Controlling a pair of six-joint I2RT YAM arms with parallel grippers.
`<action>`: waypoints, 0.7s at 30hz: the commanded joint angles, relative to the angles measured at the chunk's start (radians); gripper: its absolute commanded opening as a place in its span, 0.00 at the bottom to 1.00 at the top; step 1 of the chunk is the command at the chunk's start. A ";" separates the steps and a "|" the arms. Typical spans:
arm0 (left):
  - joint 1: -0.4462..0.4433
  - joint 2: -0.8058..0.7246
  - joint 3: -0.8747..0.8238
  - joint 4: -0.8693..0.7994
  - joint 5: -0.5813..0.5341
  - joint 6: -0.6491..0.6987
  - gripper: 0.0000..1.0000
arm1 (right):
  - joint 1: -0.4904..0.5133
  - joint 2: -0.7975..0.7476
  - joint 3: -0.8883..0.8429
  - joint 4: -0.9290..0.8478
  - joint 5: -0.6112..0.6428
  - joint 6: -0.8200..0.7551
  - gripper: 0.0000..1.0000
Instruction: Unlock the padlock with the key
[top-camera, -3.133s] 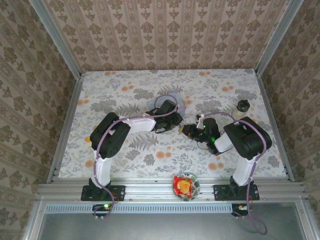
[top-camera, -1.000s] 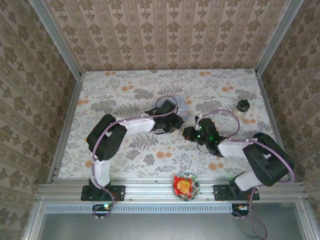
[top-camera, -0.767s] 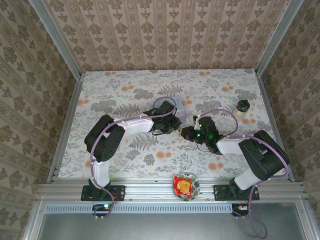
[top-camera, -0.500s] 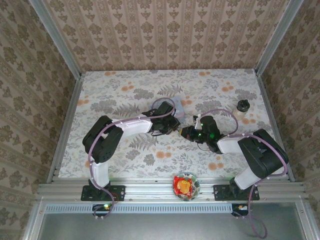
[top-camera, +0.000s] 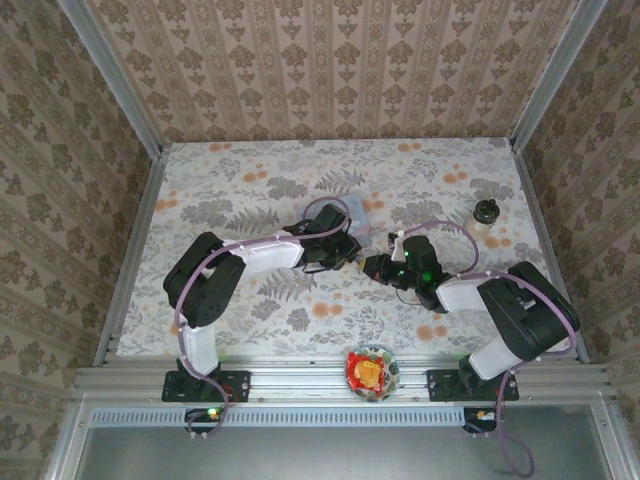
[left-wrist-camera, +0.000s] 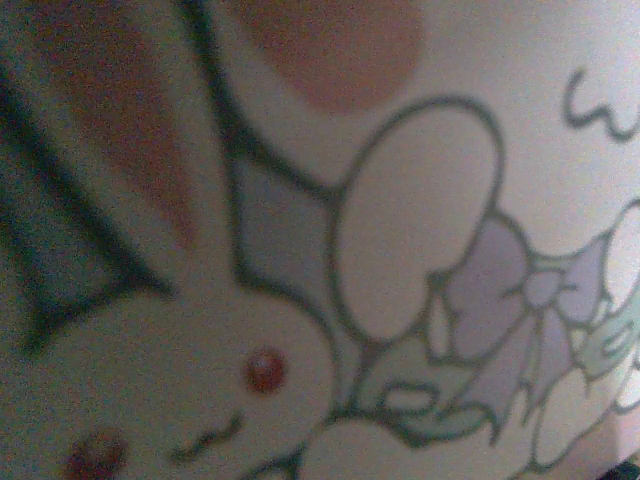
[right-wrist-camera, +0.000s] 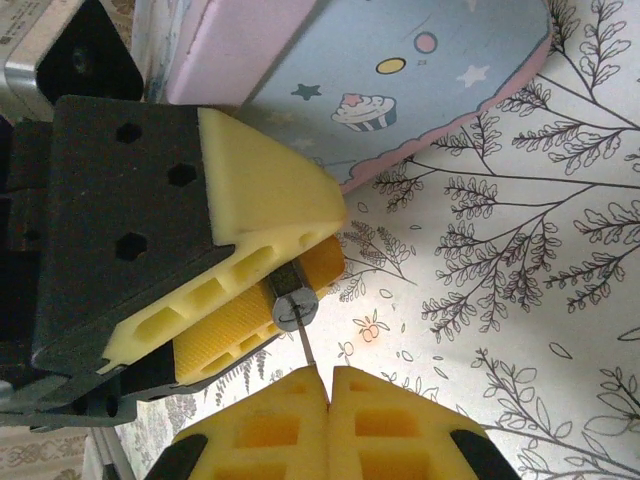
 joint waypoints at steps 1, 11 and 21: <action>-0.011 -0.014 -0.030 -0.092 0.174 -0.118 0.21 | 0.004 -0.043 -0.033 -0.005 0.119 -0.026 0.00; 0.002 0.002 -0.026 -0.089 0.175 -0.124 0.21 | 0.026 -0.131 -0.078 -0.036 0.169 -0.015 0.00; 0.003 0.012 -0.014 -0.086 0.182 -0.122 0.21 | 0.068 -0.130 -0.077 -0.004 0.170 -0.004 0.00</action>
